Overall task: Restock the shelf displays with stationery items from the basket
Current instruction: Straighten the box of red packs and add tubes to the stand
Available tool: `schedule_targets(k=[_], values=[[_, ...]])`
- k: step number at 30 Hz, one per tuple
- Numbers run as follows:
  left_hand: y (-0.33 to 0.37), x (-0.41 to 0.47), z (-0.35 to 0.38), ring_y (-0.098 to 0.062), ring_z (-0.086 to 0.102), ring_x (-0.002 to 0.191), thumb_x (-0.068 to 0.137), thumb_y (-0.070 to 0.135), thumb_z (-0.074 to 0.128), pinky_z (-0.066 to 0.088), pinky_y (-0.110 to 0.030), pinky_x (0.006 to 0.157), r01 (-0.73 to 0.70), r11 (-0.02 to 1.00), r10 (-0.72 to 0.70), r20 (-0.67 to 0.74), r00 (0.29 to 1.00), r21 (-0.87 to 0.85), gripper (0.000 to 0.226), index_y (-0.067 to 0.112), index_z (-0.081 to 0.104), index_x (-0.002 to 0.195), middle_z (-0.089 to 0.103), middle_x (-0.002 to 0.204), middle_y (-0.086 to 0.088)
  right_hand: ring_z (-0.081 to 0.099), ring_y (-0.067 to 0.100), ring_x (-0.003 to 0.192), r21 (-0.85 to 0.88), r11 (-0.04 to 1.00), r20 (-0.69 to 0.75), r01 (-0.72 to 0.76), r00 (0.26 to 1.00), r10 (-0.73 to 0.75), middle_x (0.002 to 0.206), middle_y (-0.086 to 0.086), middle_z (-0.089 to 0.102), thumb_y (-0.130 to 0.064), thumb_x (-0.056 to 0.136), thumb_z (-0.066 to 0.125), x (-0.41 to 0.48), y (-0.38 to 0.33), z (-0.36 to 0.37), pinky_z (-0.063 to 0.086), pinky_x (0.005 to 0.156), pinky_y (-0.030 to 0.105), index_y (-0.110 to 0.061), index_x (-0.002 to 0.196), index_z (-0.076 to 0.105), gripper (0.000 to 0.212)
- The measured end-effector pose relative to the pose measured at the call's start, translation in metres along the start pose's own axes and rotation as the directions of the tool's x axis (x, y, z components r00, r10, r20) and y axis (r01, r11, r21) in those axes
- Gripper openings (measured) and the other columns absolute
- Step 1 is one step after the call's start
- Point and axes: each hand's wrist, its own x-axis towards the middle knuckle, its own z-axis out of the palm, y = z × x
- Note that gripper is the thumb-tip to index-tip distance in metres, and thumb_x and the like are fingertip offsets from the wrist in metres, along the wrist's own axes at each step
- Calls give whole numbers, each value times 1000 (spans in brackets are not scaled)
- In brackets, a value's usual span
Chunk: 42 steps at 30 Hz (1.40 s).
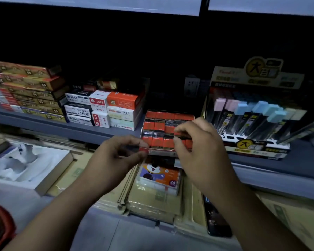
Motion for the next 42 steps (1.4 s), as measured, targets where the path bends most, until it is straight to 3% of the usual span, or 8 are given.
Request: schedule_targets(k=[4, 9, 13, 15, 20, 28, 39, 42], values=[[3, 2, 4, -8, 69, 72, 83, 22, 80, 49, -18, 63, 61, 991, -54, 58, 997, -116, 20, 34, 74, 98, 77, 83, 5, 49, 13, 109, -58, 998, 86, -37, 995, 42, 106, -4, 55, -21, 97, 59, 1, 10, 3, 45, 96, 31, -12, 115, 71, 24], [4, 7, 18, -15, 74, 90, 83, 24, 80, 60, -32, 76, 138, 940, -155, -29, 988, -313, 50, 33, 57, 126, 70, 108, 8, 57, 8, 98, 30, 997, -11, -66, 998, 66, 104, -8, 59, -7, 95, 61, 3, 14, -10, 47, 89, 20, -13, 109, 74, 20], [6, 12, 30, -21, 76, 77, 86, 23, 78, 62, -47, 81, 212, 886, -266, -78, 961, -412, 44, 22, 54, 123, 70, 103, -8, 60, 12, 89, -14, 999, -120, -50, 992, 48, 95, -4, 62, 7, 92, 58, 4, 22, -15, 51, 81, 23, -11, 100, 76, 27], [5, 15, 33, -20, 76, 71, 86, 27, 78, 63, -51, 80, 261, 880, -304, -49, 951, -396, 46, 20, 53, 124, 72, 100, -11, 56, 7, 81, -14, 998, -99, -64, 993, 62, 91, -4, 59, 5, 93, 59, 2, 25, -16, 45, 74, 14, -10, 99, 76, 23], [8, 16, 32, -29, 72, 67, 93, 14, 70, 64, -42, 62, 354, 761, -355, 108, 929, -544, 41, 15, 50, 128, 75, 86, -20, 50, 3, 65, -38, 995, -50, -87, 995, 85, 71, -10, 50, -5, 91, 63, -3, 31, -16, 35, 61, 11, -15, 80, 73, 18], [2, 19, 25, -33, 76, 77, 96, 3, 64, 62, -35, 64, 381, 632, -338, 202, 919, -675, 34, 0, 55, 129, 75, 95, -27, 53, 17, 57, -6, 994, -75, -109, 991, 109, 54, 0, 55, -11, 96, 61, -4, 38, -14, 40, 52, 27, -9, 72, 71, 26], [-3, 19, 28, -37, 76, 92, 97, 4, 63, 63, -34, 71, 357, 630, -290, 218, 932, -690, 37, -3, 52, 131, 74, 101, -27, 55, 18, 55, 48, 987, -111, -153, 981, 158, 63, 3, 61, -18, 100, 57, 0, 39, -7, 48, 54, 38, -5, 89, 74, 24], [-3, 19, 31, -38, 76, 90, 97, 6, 63, 62, -36, 69, 331, 650, -290, 178, 940, -684, 35, 0, 52, 129, 75, 97, -26, 44, 5, 47, -2, 986, -53, -169, 984, 169, 58, -9, 52, -24, 103, 51, -1, 34, -4, 34, 46, 26, -14, 121, 72, 30]])
